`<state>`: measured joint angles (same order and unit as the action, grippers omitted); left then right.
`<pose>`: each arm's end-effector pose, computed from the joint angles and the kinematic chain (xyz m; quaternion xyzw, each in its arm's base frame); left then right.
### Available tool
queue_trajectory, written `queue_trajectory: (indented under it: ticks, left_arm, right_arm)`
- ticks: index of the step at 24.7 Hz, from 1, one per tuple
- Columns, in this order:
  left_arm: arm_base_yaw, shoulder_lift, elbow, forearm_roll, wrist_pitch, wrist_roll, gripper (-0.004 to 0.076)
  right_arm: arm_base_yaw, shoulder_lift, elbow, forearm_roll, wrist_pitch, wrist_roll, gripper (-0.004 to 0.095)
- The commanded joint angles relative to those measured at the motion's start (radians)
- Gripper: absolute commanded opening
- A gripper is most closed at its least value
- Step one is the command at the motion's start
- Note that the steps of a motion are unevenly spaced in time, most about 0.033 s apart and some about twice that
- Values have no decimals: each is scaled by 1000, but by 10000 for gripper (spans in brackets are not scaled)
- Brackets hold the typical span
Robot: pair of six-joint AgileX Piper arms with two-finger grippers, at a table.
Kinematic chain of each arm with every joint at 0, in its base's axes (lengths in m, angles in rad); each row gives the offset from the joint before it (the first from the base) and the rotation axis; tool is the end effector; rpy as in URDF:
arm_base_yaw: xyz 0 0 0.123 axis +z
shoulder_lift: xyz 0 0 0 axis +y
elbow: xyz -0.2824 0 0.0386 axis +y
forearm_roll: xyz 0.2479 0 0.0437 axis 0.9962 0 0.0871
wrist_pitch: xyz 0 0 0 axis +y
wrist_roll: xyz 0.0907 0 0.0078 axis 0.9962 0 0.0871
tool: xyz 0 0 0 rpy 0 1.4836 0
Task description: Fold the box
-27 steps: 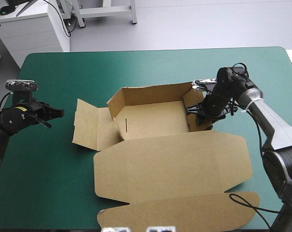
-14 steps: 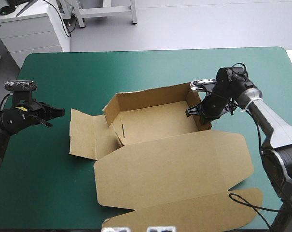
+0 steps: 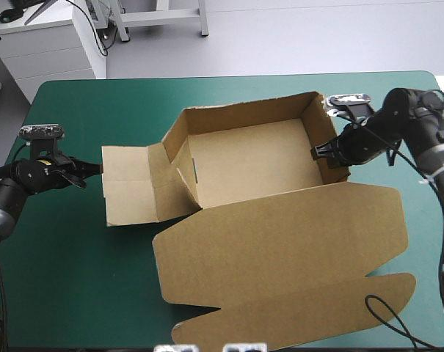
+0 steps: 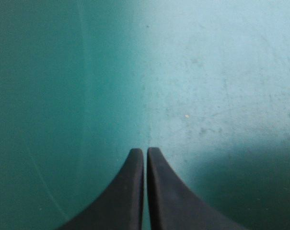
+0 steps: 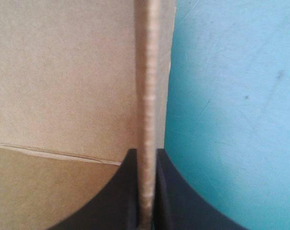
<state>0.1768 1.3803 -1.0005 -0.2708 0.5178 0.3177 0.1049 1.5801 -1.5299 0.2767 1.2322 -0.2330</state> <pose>0.2915 0.0398 0.2918 -0.0191 0.9237 -0.0124 0.3824 0.3199 0.0573 0.3548 -0.1432 0.9627 0.1242 0.1933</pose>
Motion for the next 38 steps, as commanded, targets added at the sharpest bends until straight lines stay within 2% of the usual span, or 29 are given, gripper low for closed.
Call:
queue_trajectory:
  ticks: [1, 9, 17, 22, 27, 34, 38]
  left_arm:
    - [33, -6, -37, -25, -78, -9, 8]
    - [62, 72, -39, -78, -82, 33, 8]
    - [35, 103, -39, -314, -27, 176, 8]
    - [-18, 101, -39, -480, 65, 250, 8]
    - [-109, 90, -49, -604, 166, 280, 8]
    - [-121, 8, -109, -898, 401, 332, 5]
    - [-171, -2, -130, -930, 432, 332, -8]
  right_arm:
    - [-44, -109, -30, 50, 18, -22, -19]
    - [-56, -208, -32, 70, 16, -50, -19]
    - [-56, -210, -32, 161, 4, -104, -19]
    - [-56, -185, -37, 198, -54, -128, -18]
    - [-54, -89, -84, 231, -61, -145, -18]
    - [-54, 11, -116, 202, -83, -150, -17]
    - [-54, 22, -118, 204, -86, -150, -17]
